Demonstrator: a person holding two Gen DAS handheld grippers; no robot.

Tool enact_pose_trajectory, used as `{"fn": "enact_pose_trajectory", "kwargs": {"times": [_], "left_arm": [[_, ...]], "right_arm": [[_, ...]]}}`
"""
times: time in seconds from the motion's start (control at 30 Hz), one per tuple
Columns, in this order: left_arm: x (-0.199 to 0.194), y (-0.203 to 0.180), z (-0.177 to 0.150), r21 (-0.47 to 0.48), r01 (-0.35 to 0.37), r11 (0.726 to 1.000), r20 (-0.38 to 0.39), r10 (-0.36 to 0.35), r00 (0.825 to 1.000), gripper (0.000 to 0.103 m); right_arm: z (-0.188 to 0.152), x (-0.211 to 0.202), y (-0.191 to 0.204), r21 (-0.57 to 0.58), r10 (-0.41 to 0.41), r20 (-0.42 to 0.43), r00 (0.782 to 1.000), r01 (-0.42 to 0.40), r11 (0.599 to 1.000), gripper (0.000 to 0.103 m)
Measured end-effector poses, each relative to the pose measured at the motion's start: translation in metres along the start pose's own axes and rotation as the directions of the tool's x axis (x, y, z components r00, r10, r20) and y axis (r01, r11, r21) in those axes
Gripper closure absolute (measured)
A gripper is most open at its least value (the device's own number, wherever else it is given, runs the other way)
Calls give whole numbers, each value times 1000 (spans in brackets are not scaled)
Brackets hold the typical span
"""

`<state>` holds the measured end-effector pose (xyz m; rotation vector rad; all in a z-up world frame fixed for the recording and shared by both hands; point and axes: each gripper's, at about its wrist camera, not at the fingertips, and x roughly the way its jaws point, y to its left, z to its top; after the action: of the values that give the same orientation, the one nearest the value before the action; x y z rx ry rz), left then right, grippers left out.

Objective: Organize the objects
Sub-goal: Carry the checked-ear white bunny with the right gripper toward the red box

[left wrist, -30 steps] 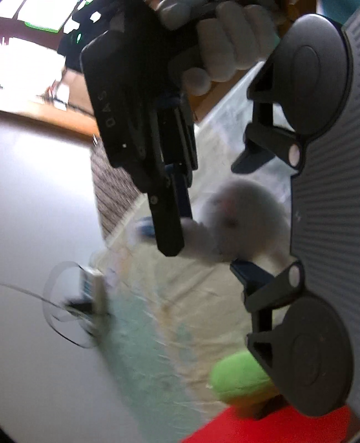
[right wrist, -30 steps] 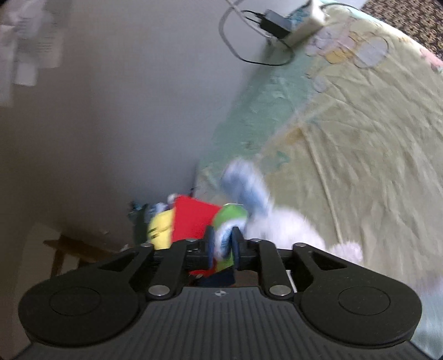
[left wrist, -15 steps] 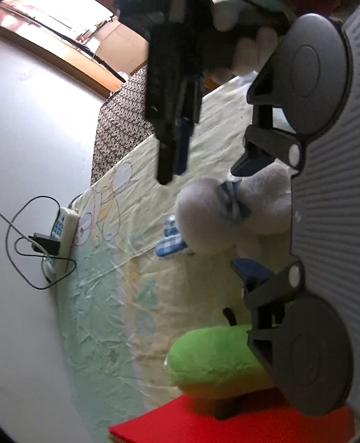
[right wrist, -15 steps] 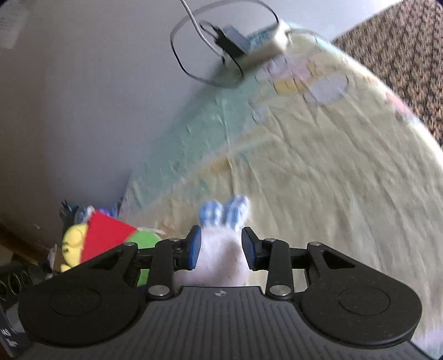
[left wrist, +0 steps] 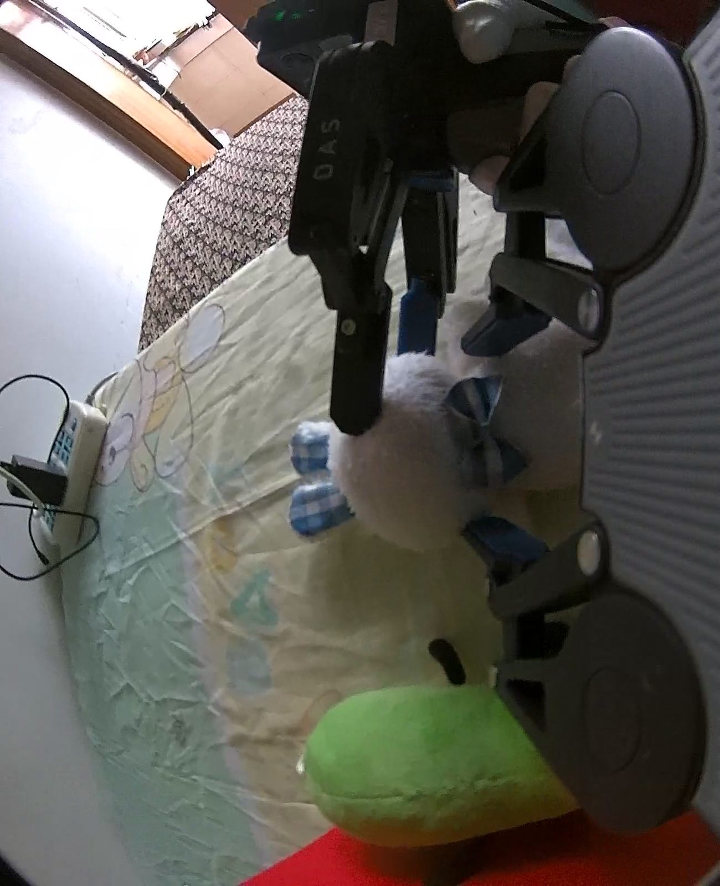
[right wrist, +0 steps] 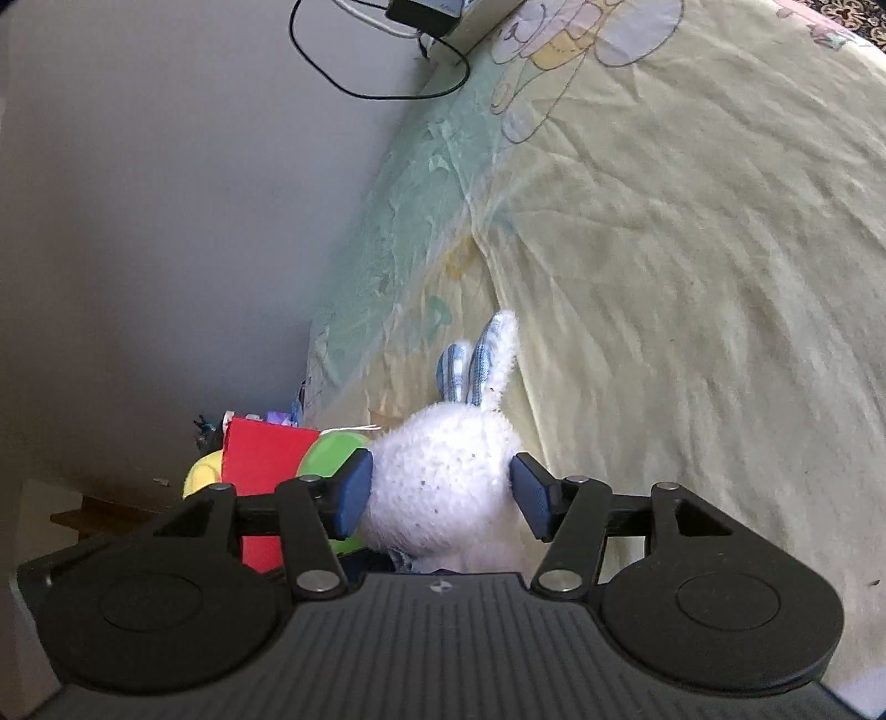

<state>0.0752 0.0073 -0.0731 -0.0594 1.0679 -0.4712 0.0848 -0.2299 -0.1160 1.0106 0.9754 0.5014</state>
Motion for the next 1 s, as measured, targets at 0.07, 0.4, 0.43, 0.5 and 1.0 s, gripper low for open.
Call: {"fn": "enact_pose_trajectory", "kwargs": {"times": [0.07, 0.4, 0.43, 0.5, 1.0], "left_arm": [[-1, 0, 0, 2, 2, 1000, 0, -2, 1000, 40], [-18, -6, -11, 24, 3, 1000, 22, -4, 1000, 45], [-21, -7, -12, 23, 4, 1000, 25, -5, 1000, 45], [-27, -6, -16, 16, 15, 1000, 29, -15, 999, 45], [-113, 2, -53, 53, 33, 998, 157, -41, 987, 45]], "right_arm": [[-2, -5, 5, -22, 10, -9, 1000, -10, 1000, 40], [-26, -21, 37, -179, -39, -40, 998, 31, 983, 40], [-29, -24, 41, -194, -38, -41, 998, 29, 980, 40], [-32, -24, 49, -219, -30, -41, 999, 20, 975, 40], [-81, -31, 114, -310, 46, -22, 999, -51, 949, 41]]}}
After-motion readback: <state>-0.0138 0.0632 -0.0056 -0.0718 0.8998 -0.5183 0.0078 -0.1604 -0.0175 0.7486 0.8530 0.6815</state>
